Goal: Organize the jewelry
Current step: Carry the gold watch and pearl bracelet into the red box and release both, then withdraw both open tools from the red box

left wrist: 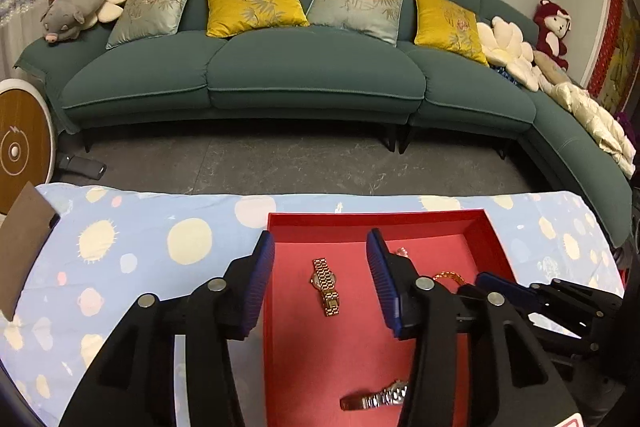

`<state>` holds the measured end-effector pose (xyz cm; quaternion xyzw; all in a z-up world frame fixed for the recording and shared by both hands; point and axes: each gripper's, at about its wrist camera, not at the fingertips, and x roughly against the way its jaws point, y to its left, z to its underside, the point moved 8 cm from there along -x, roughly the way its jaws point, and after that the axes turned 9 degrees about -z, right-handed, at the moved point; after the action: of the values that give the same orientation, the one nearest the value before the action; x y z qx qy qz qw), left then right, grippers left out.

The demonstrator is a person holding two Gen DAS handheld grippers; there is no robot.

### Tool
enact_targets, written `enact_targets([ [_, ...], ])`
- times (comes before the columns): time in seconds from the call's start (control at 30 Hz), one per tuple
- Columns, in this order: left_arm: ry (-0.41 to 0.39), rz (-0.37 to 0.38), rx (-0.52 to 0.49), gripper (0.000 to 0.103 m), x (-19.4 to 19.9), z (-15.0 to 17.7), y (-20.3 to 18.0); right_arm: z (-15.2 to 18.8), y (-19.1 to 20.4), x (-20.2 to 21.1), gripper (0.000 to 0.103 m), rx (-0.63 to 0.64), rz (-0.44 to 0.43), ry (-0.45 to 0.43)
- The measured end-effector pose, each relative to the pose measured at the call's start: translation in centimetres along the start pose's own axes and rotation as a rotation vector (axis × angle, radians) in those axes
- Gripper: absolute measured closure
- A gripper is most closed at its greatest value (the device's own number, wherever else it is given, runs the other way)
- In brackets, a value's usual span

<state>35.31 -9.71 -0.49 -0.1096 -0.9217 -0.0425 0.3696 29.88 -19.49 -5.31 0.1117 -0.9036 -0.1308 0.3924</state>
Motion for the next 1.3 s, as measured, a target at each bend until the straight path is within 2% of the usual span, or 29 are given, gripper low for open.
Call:
enact_targets([
  [0.1,-0.027,-0.005,0.032,0.044,3.8,0.8,1.6,0.7,0.7,4.5,0.075,0.011,-0.007,-0.055],
  [0.2,-0.026,-0.010,0.073,0.043,6.8,2.9,3.2,1.9,1.2,9.2,0.074,0.005,-0.018,-0.111],
  [0.27,-0.002,-0.020,0.071,0.043,8.2,4.3,3.7,3.4,1.4,12.1,0.067,-0.001,-0.024,-0.153],
  [0.33,-0.004,-0.032,0.092,0.043,9.9,6.2,4.5,5.7,1.3,14.4,0.066,-0.007,-0.006,-0.189],
  [0.43,0.008,-0.051,0.110,0.043,11.7,9.9,5.4,9.1,1.4,15.8,0.066,0.002,0.020,-0.179],
  [0.5,0.034,-0.064,0.103,0.043,12.4,12.4,5.7,11.5,1.5,16.2,0.066,0.016,0.050,-0.146],
  [0.7,0.072,-0.062,0.087,0.043,13.9,18.0,5.0,16.5,2.3,15.8,0.066,0.033,0.050,-0.078],
  [0.8,0.114,-0.040,0.058,0.043,13.4,20.2,3.5,17.7,2.5,14.5,0.066,0.033,0.045,-0.036],
  [1.0,0.165,-0.037,-0.022,0.043,11.0,22.3,1.3,19.2,2.5,12.0,0.066,0.034,0.056,0.021],
  [1.3,0.221,0.013,0.027,0.042,8.8,23.2,1.3,19.1,2.4,10.5,0.066,0.030,0.053,0.037],
])
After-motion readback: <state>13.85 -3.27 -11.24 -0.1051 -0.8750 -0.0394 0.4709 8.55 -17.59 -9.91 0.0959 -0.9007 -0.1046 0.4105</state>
